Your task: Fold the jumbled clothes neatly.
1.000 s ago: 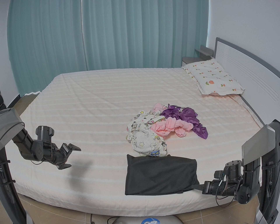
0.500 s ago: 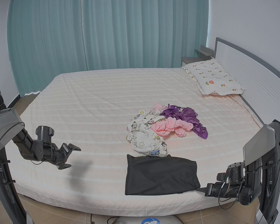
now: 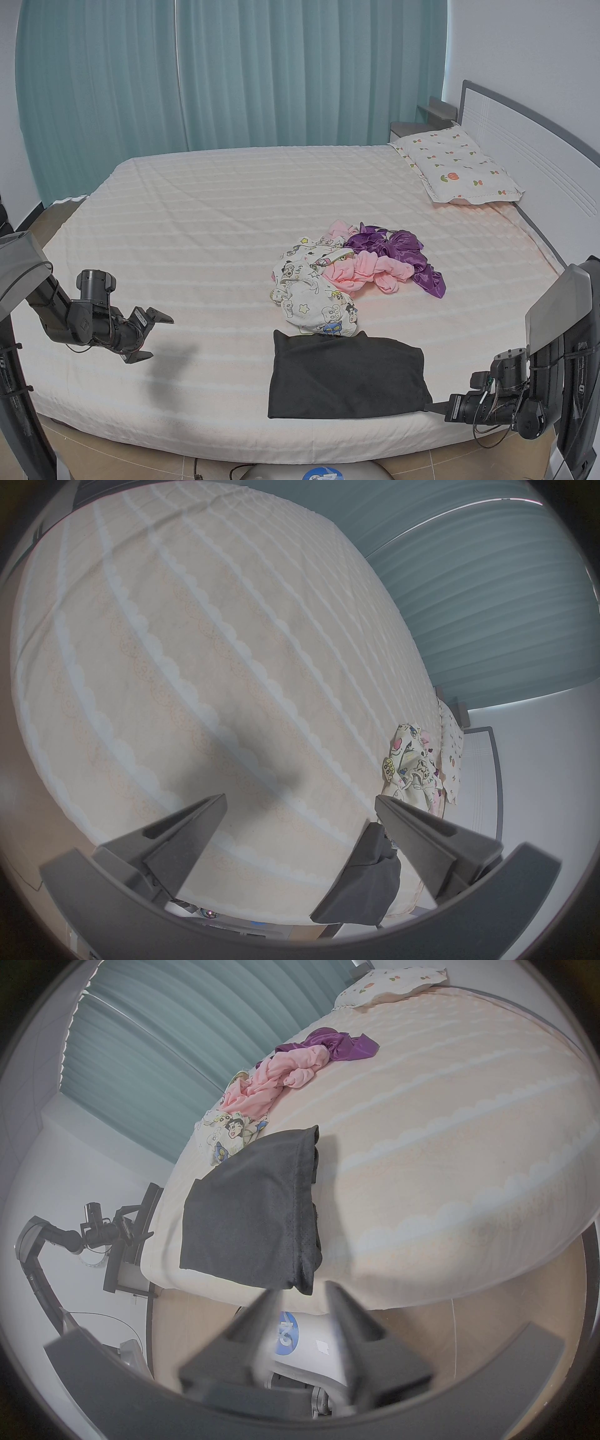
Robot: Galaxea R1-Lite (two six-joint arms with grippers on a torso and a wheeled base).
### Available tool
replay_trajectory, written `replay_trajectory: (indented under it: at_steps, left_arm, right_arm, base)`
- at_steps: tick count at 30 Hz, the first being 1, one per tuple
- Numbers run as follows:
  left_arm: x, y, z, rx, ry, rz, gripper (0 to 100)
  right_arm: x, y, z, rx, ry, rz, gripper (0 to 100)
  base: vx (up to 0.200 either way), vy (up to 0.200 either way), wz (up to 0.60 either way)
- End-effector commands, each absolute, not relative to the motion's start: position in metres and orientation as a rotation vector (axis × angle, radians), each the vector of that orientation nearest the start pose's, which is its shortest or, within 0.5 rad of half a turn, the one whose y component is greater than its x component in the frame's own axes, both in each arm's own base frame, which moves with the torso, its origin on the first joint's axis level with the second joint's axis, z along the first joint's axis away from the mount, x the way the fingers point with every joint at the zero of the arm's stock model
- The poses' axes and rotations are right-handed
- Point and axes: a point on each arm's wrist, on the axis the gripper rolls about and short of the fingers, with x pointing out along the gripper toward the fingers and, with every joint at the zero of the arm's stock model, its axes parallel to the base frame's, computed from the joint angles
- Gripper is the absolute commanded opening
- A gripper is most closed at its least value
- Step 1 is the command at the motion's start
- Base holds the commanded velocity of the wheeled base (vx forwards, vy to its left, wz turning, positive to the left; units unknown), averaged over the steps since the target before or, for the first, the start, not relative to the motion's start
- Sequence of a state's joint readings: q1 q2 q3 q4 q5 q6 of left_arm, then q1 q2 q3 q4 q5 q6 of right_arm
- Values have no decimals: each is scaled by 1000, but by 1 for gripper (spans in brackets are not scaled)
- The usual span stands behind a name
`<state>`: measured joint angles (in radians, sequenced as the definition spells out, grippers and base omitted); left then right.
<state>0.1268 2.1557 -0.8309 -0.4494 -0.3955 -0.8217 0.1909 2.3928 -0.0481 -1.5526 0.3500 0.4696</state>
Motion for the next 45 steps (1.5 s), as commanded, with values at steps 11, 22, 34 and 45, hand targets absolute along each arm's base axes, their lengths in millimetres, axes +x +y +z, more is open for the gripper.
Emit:
replay_trajectory:
  at_steps: [11, 22, 34, 45]
  left_arm:
    - [317, 27, 64, -977, 762, 3, 100]
    - [223, 2, 177, -866, 418, -212, 100]
    - [99, -2, 200, -722, 180, -231, 100]
    - [19, -7, 138, -506, 34, -301, 100]
  right_arm:
    - [209, 24, 48, 525, 481, 239, 100]
    - [146, 8, 136, 481, 95, 245, 100]
    - [58, 7, 153, 365, -39, 287, 100]
    - [-20, 4, 101, 248, 22, 332, 100]
  base:
    - [0, 0, 0]
    - [0, 0, 0]
    - [0, 0, 0]
    - [0, 0, 0]
